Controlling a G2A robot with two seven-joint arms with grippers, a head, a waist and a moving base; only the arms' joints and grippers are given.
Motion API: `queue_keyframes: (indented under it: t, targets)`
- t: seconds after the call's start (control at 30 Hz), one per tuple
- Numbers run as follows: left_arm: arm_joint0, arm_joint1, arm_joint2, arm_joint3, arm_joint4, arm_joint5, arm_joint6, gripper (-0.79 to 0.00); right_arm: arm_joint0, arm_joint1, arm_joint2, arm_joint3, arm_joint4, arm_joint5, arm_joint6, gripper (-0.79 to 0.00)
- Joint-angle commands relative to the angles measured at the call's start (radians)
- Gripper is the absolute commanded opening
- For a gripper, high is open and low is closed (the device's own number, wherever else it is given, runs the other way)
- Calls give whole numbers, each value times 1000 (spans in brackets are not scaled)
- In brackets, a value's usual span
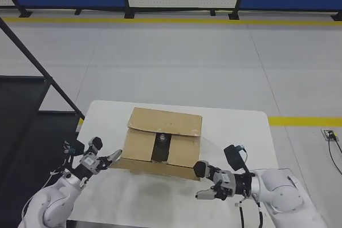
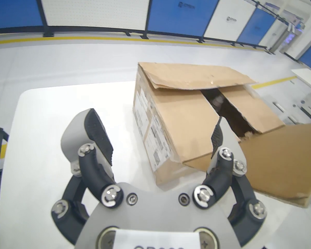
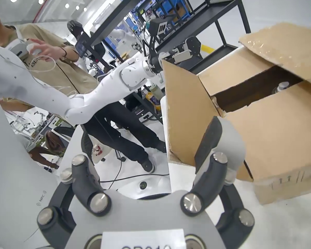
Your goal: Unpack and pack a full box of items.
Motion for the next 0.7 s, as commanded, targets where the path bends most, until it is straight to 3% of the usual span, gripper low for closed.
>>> queue_keyframes:
  t: [0.0, 0.17, 0.27, 0.57, 0.67]
  targets:
    - [6, 7, -9, 7, 31, -69, -24, 0, -11, 6, -3, -6, -24, 5, 5, 0]
    - [9, 18, 1, 27, 124, -139, -58, 0, -23, 11, -21, 4, -49, 42, -17, 0]
    - [8, 19, 21, 35, 178, -120, -41, 0, -17, 9, -26, 6, -60, 156, -76, 0]
    - [4, 19, 78, 41, 243, -85, 2, 0, -17, 9, -26, 6, -60, 156, -76, 0]
    - [4, 18, 92, 43, 259, -67, 19, 0, -34, 6, -36, -6, -10, 257, -139, 0]
